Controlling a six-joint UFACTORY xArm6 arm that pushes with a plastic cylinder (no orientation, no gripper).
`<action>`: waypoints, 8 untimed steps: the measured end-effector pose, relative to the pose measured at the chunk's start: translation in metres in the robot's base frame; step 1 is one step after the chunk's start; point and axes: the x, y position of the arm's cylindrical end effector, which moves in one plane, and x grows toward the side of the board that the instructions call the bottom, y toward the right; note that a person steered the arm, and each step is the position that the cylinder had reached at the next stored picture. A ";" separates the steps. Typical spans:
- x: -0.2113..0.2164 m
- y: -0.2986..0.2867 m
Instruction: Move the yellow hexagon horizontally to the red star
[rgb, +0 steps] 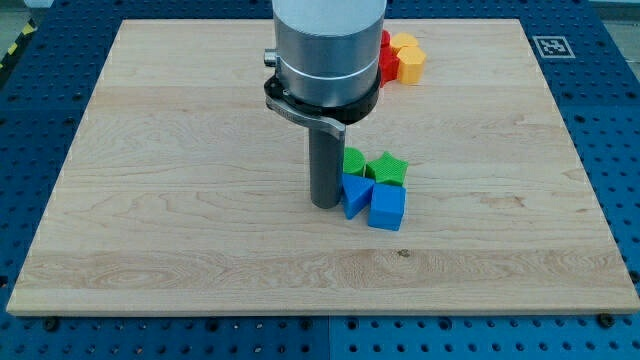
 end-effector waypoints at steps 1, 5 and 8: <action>0.000 0.001; -0.110 -0.031; -0.172 0.244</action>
